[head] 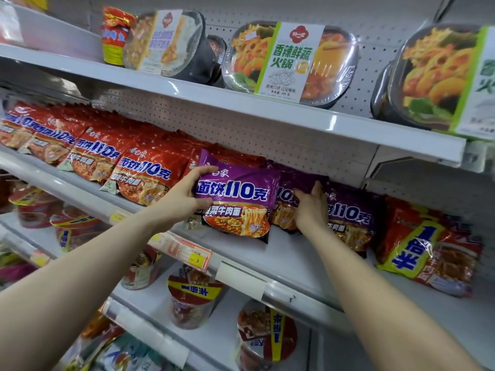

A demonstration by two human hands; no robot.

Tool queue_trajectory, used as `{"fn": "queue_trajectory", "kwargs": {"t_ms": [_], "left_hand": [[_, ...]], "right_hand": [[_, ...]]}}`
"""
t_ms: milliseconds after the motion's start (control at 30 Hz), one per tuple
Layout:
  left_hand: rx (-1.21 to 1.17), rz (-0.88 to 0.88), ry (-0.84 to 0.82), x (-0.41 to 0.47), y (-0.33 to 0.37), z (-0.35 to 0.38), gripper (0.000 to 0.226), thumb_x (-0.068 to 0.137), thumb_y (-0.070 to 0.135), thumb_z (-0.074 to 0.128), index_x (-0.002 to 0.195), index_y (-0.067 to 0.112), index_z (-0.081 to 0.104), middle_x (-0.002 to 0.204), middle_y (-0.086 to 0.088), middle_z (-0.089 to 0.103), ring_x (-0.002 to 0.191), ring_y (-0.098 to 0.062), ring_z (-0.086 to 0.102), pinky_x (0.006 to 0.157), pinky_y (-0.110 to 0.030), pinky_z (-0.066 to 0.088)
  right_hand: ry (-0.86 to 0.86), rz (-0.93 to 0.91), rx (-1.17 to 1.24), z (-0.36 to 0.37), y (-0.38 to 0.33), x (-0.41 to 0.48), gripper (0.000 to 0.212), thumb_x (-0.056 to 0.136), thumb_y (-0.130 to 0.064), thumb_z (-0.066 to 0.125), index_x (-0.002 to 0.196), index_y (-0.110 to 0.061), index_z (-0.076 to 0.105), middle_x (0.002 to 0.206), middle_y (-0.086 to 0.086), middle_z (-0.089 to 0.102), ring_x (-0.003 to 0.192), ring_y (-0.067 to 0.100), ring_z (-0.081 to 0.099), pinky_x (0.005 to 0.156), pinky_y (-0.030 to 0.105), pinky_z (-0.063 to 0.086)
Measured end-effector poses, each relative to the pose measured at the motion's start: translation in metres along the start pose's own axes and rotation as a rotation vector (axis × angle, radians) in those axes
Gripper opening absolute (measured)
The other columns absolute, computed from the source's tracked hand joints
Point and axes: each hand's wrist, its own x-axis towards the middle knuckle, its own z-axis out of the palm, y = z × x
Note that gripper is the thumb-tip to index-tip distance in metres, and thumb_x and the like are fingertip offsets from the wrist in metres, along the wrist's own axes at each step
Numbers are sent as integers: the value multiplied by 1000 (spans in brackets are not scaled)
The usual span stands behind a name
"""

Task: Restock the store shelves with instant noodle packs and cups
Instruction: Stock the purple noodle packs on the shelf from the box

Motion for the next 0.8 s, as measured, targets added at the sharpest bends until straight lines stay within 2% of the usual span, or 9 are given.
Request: {"fn": "queue_trajectory", "kwargs": {"t_ms": [100, 200, 300, 367, 400, 467, 533, 667, 800], "left_hand": [[14, 10, -29, 0, 3, 12, 62, 92, -8, 56, 137, 33, 42, 126, -2, 50, 107, -19, 60, 73, -28, 59], [15, 10, -66, 2, 7, 26, 64, 92, -9, 55, 138, 33, 41, 125, -3, 50, 107, -20, 61, 75, -30, 59], [7, 32, -99, 5, 7, 42, 65, 90, -10, 56, 137, 33, 41, 125, -6, 53, 105, -21, 63, 82, -41, 60], [11, 42, -116, 7, 8, 53, 65, 90, -10, 57, 137, 32, 41, 125, -5, 54, 104, -22, 63, 86, -45, 59], [12, 42, -127, 8, 9, 59, 65, 91, -10, 56, 138, 32, 41, 123, -4, 54, 104, -22, 64, 86, -46, 59], [22, 50, -160, 11, 11, 69, 65, 90, -10, 55, 138, 32, 41, 123, -3, 54, 102, -21, 64, 83, -42, 60], [48, 77, -187, 14, 11, 80, 65, 90, -11, 55, 136, 32, 43, 125, -3, 54, 103, -21, 65, 81, -40, 60], [130, 121, -153, 26, 7, 96, 66, 88, -10, 58, 133, 37, 45, 126, -3, 55, 103, -22, 66, 79, -40, 61], [405, 198, -72, 37, 0, 110, 69, 88, -5, 58, 139, 38, 44, 137, -6, 49, 99, -18, 61, 63, -16, 54]], "right_hand": [[61, -23, 418, -26, 3, -10, 40, 104, -24, 46, 145, -26, 48, 156, 8, 37, 142, 26, 37, 115, 37, 32], [-17, 9, 773, -52, -1, -29, 41, 104, -42, 43, 141, -27, 49, 125, -1, 64, 115, 18, 61, 101, 40, 50], [-176, -41, 848, -63, 3, -52, 70, 91, -47, 65, 150, -27, 32, 120, -2, 65, 105, 12, 66, 90, 35, 56], [-220, -42, 892, -66, 9, -63, 87, 80, -32, 80, 150, -28, 28, 119, 0, 67, 103, 13, 69, 89, 37, 58], [-228, -27, 916, -67, 13, -66, 87, 76, -25, 84, 146, -25, 33, 118, 0, 68, 102, 13, 69, 87, 36, 59], [-230, 24, 929, -66, 21, -70, 67, 72, -16, 86, 126, -25, 48, 116, 0, 70, 98, 12, 70, 79, 30, 59], [-218, 75, 922, -63, 29, -72, 53, 72, -11, 86, 110, -27, 54, 113, 1, 71, 95, 13, 70, 74, 27, 57], [-157, 181, 965, -60, 40, -67, 48, 73, -4, 84, 110, -20, 57, 109, 3, 71, 94, 20, 71, 72, 32, 59], [-94, 239, 951, -56, 47, -56, 47, 75, -4, 83, 112, -19, 58, 106, 2, 71, 92, 20, 70, 72, 33, 60]]}}
